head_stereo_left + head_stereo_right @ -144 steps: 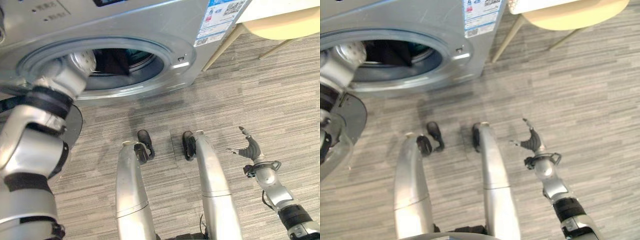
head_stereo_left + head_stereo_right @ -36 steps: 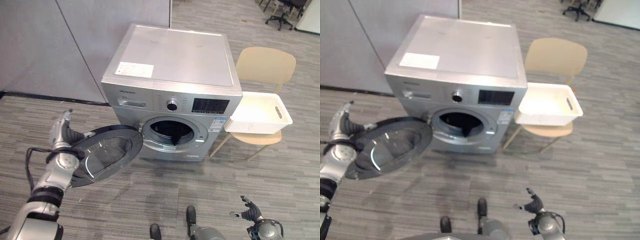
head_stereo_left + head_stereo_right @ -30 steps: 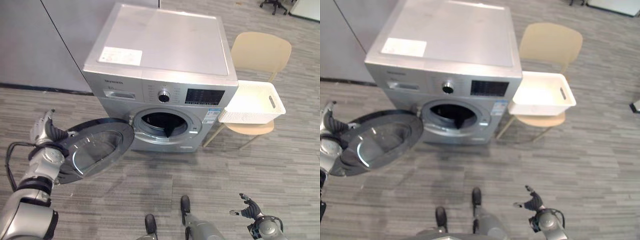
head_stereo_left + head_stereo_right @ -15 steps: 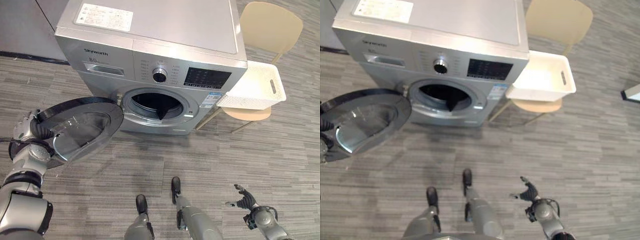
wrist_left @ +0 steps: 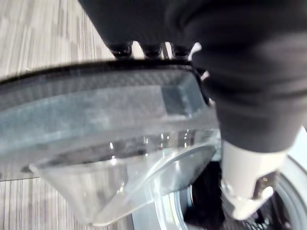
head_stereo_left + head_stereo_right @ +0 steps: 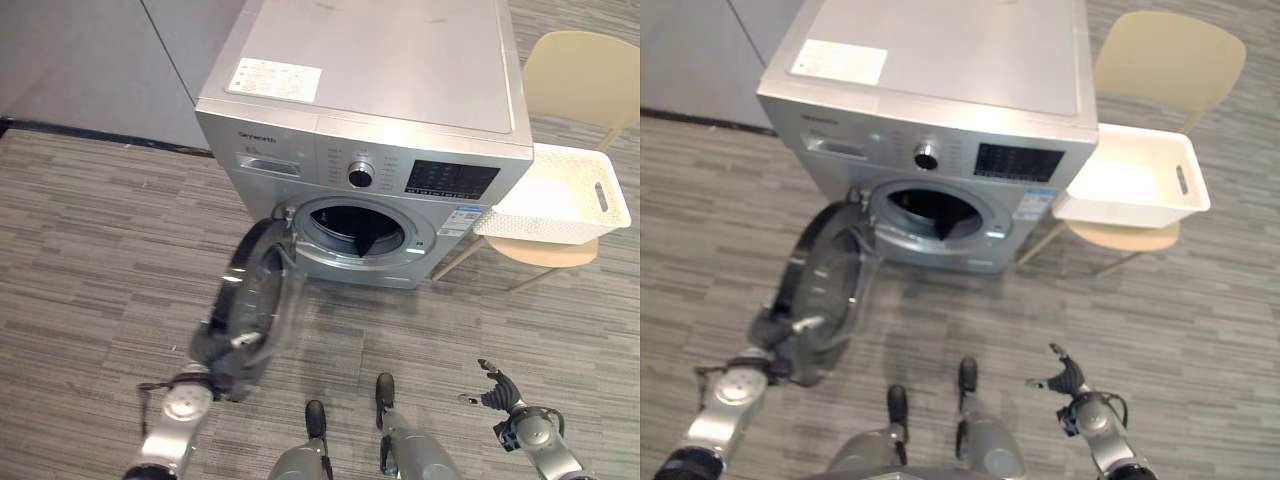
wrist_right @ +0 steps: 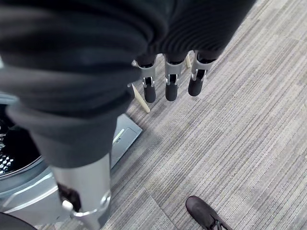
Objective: Grab the laundry basket,head to the washer,open it,put in the laundry and shut it.
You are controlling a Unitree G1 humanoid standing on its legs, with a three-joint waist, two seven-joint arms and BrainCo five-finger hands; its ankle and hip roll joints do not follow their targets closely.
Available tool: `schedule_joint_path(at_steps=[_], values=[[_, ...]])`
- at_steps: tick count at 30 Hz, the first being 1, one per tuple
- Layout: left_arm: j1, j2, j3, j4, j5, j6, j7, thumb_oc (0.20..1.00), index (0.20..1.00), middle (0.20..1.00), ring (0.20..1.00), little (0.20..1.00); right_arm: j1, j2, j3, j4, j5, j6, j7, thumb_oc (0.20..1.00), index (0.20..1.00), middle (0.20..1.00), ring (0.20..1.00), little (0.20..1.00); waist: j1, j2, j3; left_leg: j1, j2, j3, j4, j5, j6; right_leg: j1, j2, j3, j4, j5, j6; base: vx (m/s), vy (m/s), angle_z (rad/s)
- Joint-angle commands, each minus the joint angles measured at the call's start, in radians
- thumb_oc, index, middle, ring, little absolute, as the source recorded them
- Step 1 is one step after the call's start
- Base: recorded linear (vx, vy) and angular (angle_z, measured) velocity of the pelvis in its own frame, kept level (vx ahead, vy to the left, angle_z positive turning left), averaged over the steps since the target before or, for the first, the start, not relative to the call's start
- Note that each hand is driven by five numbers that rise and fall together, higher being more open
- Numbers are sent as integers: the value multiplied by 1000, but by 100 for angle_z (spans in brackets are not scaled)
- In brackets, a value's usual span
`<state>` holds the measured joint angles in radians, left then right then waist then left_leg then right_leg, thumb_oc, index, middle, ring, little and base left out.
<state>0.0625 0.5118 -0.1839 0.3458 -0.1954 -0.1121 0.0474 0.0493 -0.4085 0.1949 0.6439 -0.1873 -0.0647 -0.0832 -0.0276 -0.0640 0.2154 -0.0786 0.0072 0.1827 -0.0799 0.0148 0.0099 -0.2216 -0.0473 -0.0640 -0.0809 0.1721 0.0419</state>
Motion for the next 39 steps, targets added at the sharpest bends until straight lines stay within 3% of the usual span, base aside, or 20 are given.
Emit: schedule_joint_path(at_steps=[1, 9, 11, 13, 16, 22, 23, 24, 27, 30, 31, 33, 39], values=[[-84, -77, -82, -4, -57, -35, -86, 1000, 1000, 1000, 1000, 1000, 15, -32, -2, -9, -29, -10, -10, 1000, 1000, 1000, 1000, 1000, -52, 17, -43, -43, -17, -35, 67, -69, 7, 46, -20, 9, 85, -153, 89, -28, -55, -13], [-315, -133, -200, -13, -12, -42, -15, 1000, 1000, 1000, 1000, 1000, -4, -62, 31, -38, -45, 4, -36, 1000, 1000, 1000, 1000, 1000, -123, 46, -16, -78, -7, 29, 56, -54, 7, -38, 2, 75, 110, -144, 83, -52, -10, -35], [-655, -54, -218, 333, 158, -1, 157, 1000, 1000, 1000, 1000, 1000, -57, -95, 77, -42, -12, 0, -51, 1000, 1000, 1000, 1000, 1000, -176, 45, 14, -150, 6, 71, 48, -25, 0, -145, 20, 118, 132, -121, 83, -106, 1, -64], [-838, 28, -241, 541, 208, 17, 205, 1000, 1000, 1000, 1000, 1000, -78, -104, 91, -43, 20, -18, -61, 1000, 1000, 1000, 1000, 1000, -196, 41, 22, -181, 11, 79, 36, -5, -5, -185, 25, 115, 140, -110, 85, -67, -46, -46], [-933, 77, -243, 623, 219, 16, 229, 1000, 1000, 1000, 1000, 1000, -70, -109, 95, -48, 48, -41, -72, 1000, 1000, 1000, 1000, 1000, -202, 41, 28, -201, 16, 73, 27, 13, -13, -200, 23, 100, 138, -106, 87, -18, -69, -49], [-775, 44, -183, 418, 186, -10, 253, 1000, 1000, 1000, 1000, 1000, -23, -65, 81, 6, 51, -39, -85, 1000, 1000, 1000, 1000, 1000, -174, 50, 16, -158, 16, 38, 14, 9, -20, -152, 15, 71, 132, -130, 78, 50, -55, 10], [-648, 6, -150, 293, 183, -17, 247, 1000, 1000, 1000, 1000, 1000, -11, -55, 68, 13, 44, -33, -90, 1000, 1000, 1000, 1000, 1000, -161, 52, 7, -132, 13, 26, 10, 4, -20, -119, 14, 61, 126, -140, 74, 64, -38, 29], [-646, 6, -150, 292, 183, -17, 247, 1000, 1000, 1000, 1000, 1000, -10, -56, 69, 13, 44, -33, -90, 1000, 1000, 1000, 1000, 1000, -162, 53, 7, -131, 13, 26, 10, 4, -20, -118, 14, 61, 126, -140, 74, 82, -41, 15], [-358, -68, -75, 106, 159, -32, 188, 1000, 1000, 1000, 1000, 1000, 2, -30, 24, 13, 29, -24, -89, 1000, 1000, 1000, 1000, 1000, -125, 53, -23, -64, 4, 5, 3, -10, -20, -22, 22, 40, 93, -154, 69, 108, -42, 25], [-241, -86, -44, 63, 136, -37, 152, 1000, 1000, 1000, 1000, 1000, 0, -19, 0, 18, 26, -17, -88, 1000, 1000, 1000, 1000, 1000, -105, 50, -39, -41, 2, -5, 1, -11, -19, 13, 23, 35, 79, -156, 67, 76, -39, 33], [-93, -113, -4, 57, 97, -32, 103, 1000, 1000, 1000, 1000, 1000, -8, -7, -29, 29, 28, -12, -90, 1000, 1000, 1000, 1000, 1000, -75, 47, -65, -4, -2, -25, -3, -14, -18, 68, 23, 17, 52, -157, 67, 68, -50, 16], [0, -140, 45, 146, 81, -12, 74, 1000, 1000, 1000, 1000, 1000, -15, 10, -54, 53, 43, -6, -91, 1000, 1000, 1000, 1000, 1000, -55, 42, -95, 22, -5, -40, -5, -16, -17, 109, 23, 4, 33, -158, 67, 87, -37, 32], [109, -197, 126, 363, 48, 27, 47, 1000, 1000, 1000, 1000, 1000, -15, 38, -90, 83, 98, 2, -81, 1000, 1000, 1000, 1000, 1000, -24, 33, -134, 79, -8, -64, 0, -30, -15, 180, 19, -17, 36, -178, 62, 44, 2, 21]])
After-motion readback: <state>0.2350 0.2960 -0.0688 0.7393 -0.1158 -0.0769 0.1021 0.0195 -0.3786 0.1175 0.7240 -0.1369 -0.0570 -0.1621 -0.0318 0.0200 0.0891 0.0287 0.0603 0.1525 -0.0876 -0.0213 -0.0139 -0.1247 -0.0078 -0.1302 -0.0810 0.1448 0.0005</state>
